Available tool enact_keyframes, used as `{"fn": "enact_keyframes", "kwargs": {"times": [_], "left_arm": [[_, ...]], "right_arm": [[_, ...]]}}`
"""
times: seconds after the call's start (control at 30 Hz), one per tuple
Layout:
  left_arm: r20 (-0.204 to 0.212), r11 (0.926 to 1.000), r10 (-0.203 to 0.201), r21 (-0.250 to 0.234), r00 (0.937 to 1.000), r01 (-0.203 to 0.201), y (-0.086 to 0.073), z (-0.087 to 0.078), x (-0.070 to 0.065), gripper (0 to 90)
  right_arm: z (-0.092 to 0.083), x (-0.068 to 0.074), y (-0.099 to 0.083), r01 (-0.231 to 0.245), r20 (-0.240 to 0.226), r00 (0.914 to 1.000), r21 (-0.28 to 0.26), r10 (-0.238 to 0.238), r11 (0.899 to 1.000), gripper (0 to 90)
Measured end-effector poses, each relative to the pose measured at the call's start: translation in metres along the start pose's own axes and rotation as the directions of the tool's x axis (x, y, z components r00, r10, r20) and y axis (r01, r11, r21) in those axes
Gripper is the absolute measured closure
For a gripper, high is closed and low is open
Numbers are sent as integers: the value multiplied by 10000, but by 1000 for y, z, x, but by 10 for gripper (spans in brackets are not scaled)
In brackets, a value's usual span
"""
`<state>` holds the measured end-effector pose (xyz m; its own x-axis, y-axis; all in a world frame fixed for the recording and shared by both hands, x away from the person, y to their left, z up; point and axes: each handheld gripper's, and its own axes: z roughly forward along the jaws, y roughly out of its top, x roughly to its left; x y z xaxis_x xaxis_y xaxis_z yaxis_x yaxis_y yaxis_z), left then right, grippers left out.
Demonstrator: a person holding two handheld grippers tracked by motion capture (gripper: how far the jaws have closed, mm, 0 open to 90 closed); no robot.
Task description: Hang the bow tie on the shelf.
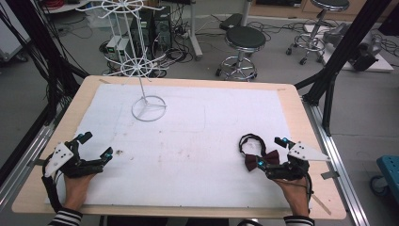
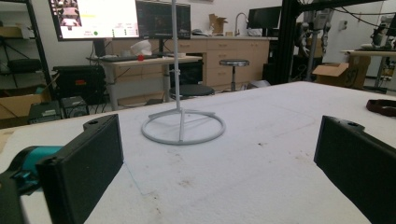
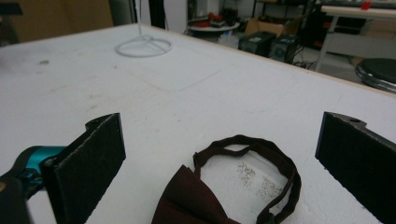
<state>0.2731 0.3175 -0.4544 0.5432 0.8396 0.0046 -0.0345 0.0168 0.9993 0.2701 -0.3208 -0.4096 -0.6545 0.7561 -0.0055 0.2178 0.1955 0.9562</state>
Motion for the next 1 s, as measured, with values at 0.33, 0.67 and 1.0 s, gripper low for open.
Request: {"fn": "enact_keyframes", "kwargs": {"times": [0.33,0.67,1.0], "left_arm": [[-20,10000,0,-11,10000,0,0,0,0,17],[-17,10000,-18,-7,10000,18,0,0,0,17],[-32,10000,-5,-17,10000,5,0,0,0,17]], "right_arm": [[3,-18,22,780,-857,9944,1930,-624,9781,7],[5,-35,30,1531,-1314,9849,3536,-1130,9228,8],[11,-46,31,2450,-2084,9646,4833,-1614,8404,8]]}}
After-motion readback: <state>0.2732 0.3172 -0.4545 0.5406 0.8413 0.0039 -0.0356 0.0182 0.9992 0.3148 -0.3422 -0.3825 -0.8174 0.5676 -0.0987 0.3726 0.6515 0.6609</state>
